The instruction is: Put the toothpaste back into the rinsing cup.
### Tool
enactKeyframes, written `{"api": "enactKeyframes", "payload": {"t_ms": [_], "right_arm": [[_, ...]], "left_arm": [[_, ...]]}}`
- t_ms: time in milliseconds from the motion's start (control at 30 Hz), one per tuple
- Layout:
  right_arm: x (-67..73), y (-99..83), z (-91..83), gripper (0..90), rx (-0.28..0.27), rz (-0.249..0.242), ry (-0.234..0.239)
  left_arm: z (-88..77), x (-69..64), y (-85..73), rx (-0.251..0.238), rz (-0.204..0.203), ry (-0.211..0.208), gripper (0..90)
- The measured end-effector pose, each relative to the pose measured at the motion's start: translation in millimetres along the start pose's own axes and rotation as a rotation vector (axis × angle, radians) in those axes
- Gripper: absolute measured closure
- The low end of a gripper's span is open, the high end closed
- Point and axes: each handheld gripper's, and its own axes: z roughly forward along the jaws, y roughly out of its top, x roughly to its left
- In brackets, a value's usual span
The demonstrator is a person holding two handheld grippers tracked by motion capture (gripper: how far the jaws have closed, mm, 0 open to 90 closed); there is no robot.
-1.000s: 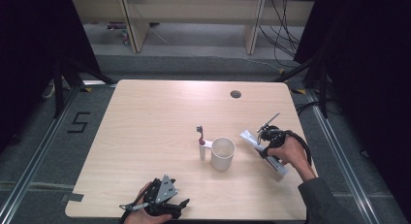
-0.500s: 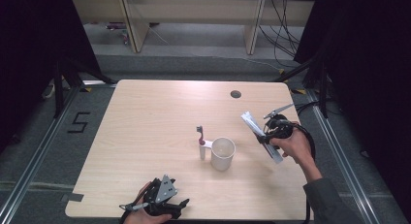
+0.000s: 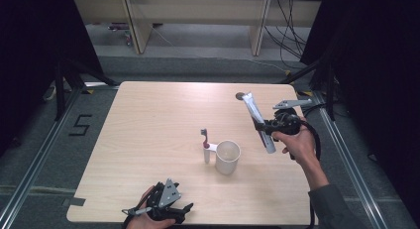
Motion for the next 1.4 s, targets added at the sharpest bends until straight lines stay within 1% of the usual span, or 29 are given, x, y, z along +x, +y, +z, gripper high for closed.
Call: {"api": "enactKeyframes", "payload": {"t_ms": [67,100,133,167,200,233,267,300,333,400,433,467,500,533,567,633,667,700,800,833,867,900,967,1033,1100,1167,1233,1300,1400], "right_arm": [[3.4,0.4,-0.3,76.6,-0.018,0.007,-0.006],[7.7,2.4,-1.5,76.7,-0.042,-0.018,-0.002],[7.7,2.4,-1.5,76.7,-0.042,-0.018,-0.002],[11.9,4.0,-1.1,76.7,-0.082,-0.016,0.011],[13.2,4.6,-1.5,76.7,-0.100,-0.030,0.012],[16.9,5.6,-2.0,76.7,-0.100,-0.020,0.028],[16.9,5.6,-2.0,76.7,-0.100,-0.020,0.028],[23.5,7.5,-0.6,76.7,-0.136,-0.031,0.052],[23.5,7.5,-0.6,76.7,-0.136,-0.031,0.052],[30.3,9.9,3.4,76.7,-0.171,-0.059,0.077],[30.3,9.9,3.4,76.7,-0.171,-0.059,0.077],[35.1,10.5,5.2,76.6,-0.192,-0.044,0.088],[35.1,10.5,5.2,76.6,-0.192,-0.044,0.088],[37.0,11.6,8.9,76.6,-0.212,-0.057,0.092],[37.0,11.6,8.9,76.6,-0.212,-0.057,0.092],[43.8,13.2,12.9,76.7,-0.222,-0.059,0.124],[43.8,13.2,12.9,76.7,-0.222,-0.059,0.124],[48.5,13.4,16.5,76.7,-0.211,-0.048,0.129],[51.2,13.9,21.4,76.7,-0.219,-0.058,0.133],[53.9,13.5,22.9,76.7,-0.221,-0.036,0.136],[53.9,13.5,22.9,76.7,-0.221,-0.036,0.136],[56.4,14.2,26.6,76.7,-0.219,-0.060,0.147],[60.0,14.5,27.9,76.7,-0.228,-0.054,0.153],[62.4,14.8,29.7,76.7,-0.243,-0.037,0.161],[63.4,15.3,31.9,76.7,-0.254,-0.061,0.161],[66.9,14.1,33.3,76.7,-0.244,-0.042,0.163],[66.6,12.9,35.8,76.7,-0.254,-0.058,0.165],[69.3,10.9,37.3,76.7,-0.248,-0.036,0.178],[69.4,9.7,39.8,76.7,-0.253,-0.047,0.180]], "left_arm": [[0.1,0.4,0.0,0.000,0.003,0.002,21.8],[0.0,0.4,0.0,0.000,-0.002,0.003,21.8],[0.0,0.4,0.0,0.000,-0.002,0.003,21.8],[-0.7,0.9,0.3,-0.002,0.002,0.007,21.8],[-0.5,0.7,0.2,-0.010,-0.007,0.008,21.8],[-1.4,2.1,0.3,0.001,0.004,0.007,21.8],[-1.4,2.1,0.3,0.001,0.004,0.007,21.8],[-1.6,2.5,0.2,-0.006,-0.006,0.013,21.8],[-1.6,2.5,0.2,-0.006,-0.006,0.013,21.8],[-1.4,2.3,0.2,-0.013,-0.011,0.011,21.8],[-2.2,3.1,0.2,0.003,-0.002,0.015,21.8],[-2.0,3.0,0.0,-0.004,-0.008,0.017,21.8],[-2.0,3.0,0.0,-0.004,-0.008,0.017,21.8],[-0.4,2.4,-0.6,-0.031,-0.022,0.013,21.8],[-0.4,2.4,-0.6,-0.031,-0.022,0.013,21.8],[-0.8,3.0,-0.7,-0.020,-0.022,0.013,21.8],[-0.8,3.0,-0.7,-0.020,-0.022,0.013,21.8],[-1.2,3.5,-0.5,-0.017,-0.015,0.011,21.8],[-1.8,3.3,-0.4,-0.015,-0.015,0.011,21.8],[-1.8,3.3,-0.4,-0.015,-0.015,0.011,21.8],[-1.7,3.5,-0.4,-0.016,-0.018,0.016,21.8],[-1.1,3.3,-0.7,-0.018,-0.020,0.010,21.8],[-1.4,3.9,-0.9,-0.007,-0.009,0.018,21.8],[-1.1,3.2,-0.7,-0.015,-0.018,0.007,21.8],[-1.3,3.4,-0.8,-0.013,-0.013,0.007,21.8],[-1.6,3.5,-0.7,-0.012,-0.016,0.010,21.8],[-1.5,3.7,-0.6,-0.013,-0.013,0.009,21.8],[-1.3,3.1,-0.8,-0.013,-0.017,0.007,21.8],[-1.3,3.2,-0.6,-0.014,-0.017,0.008,21.8]]}}
